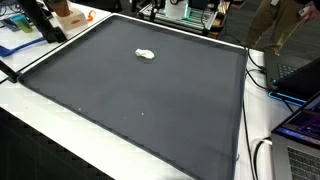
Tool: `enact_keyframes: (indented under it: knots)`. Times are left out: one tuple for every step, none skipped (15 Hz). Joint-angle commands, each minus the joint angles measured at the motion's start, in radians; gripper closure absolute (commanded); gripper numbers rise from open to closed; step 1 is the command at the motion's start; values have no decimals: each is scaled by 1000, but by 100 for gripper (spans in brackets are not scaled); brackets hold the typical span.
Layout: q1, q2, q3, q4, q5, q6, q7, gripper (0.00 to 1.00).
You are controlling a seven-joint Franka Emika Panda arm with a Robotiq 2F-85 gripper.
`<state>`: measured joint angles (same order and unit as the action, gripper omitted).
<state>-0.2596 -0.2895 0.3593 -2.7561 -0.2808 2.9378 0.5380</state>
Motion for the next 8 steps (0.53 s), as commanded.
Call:
enact_keyframes:
  knots:
    - [-137, 70, 105, 0, -132, 100, 170, 0]
    - [-192, 75, 148, 0, -190, 125, 231, 0]
    - [-244, 79, 188, 0, -246, 149, 293, 0]
    - [-289, 79, 225, 0, -296, 169, 349, 0]
    - [-340, 74, 269, 1, -356, 186, 407, 0]
    - [-383, 73, 307, 2, -409, 203, 457, 0]
    - [-425, 70, 349, 3, -464, 214, 507, 0]
    - [-472, 58, 395, 4, -523, 224, 560, 0]
